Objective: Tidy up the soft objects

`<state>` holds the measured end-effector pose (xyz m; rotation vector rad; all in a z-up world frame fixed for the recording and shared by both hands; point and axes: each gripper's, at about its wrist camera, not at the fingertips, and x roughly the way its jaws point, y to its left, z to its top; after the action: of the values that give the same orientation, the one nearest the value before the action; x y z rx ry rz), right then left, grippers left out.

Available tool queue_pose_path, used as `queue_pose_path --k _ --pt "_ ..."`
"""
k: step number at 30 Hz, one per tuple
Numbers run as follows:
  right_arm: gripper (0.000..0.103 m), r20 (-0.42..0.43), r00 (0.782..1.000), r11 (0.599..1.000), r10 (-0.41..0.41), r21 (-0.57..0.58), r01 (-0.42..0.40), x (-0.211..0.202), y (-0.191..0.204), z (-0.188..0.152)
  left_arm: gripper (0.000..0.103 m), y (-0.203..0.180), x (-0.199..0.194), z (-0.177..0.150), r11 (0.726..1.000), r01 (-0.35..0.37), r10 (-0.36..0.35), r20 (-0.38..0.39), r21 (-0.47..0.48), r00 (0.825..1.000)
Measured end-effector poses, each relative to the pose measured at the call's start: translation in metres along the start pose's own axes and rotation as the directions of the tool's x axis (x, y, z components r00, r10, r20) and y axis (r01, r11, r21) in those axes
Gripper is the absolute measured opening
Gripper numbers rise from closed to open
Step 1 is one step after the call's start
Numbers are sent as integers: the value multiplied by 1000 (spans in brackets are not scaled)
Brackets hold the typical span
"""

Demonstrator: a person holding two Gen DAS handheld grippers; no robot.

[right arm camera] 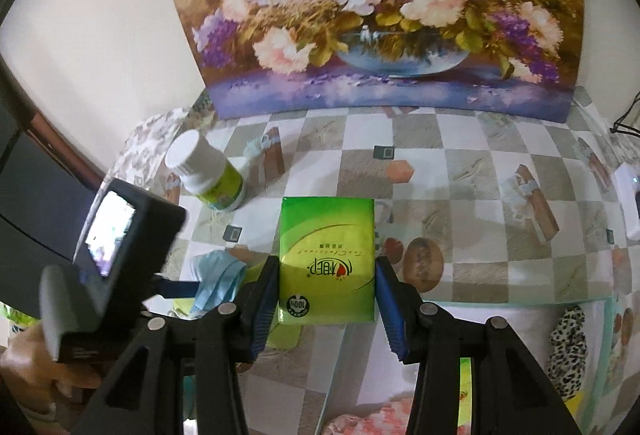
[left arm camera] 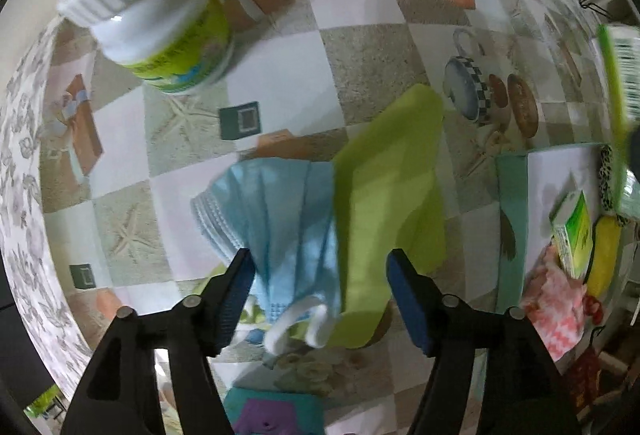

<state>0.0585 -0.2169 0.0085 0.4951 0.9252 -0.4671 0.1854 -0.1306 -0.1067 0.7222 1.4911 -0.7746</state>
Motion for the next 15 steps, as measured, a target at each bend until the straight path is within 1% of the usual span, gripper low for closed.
queue_pose_path --k 1,3,8,10,15 --pt "49 3 1000 1000 4 3 -4 -1 -2 0 78 -1 2 2 1000 3 -4 -7 -11 1000" --pt "49 8 1000 1000 13 8 -13 -4 -6 1 80 -5 6 5 1000 -7 6 -21 -15 1000" --pt "49 18 999 999 29 24 -29 -8 -15 3 91 -24 17 7 997 -74 75 -34 22 997" --pt "49 20 999 999 37 29 -37 -9 -18 4 93 -27 18 9 996 -84 85 -33 26 996" --pt "49 19 999 998 43 41 -44 -11 -25 4 94 -30 18 11 996 -92 93 -30 13 995"
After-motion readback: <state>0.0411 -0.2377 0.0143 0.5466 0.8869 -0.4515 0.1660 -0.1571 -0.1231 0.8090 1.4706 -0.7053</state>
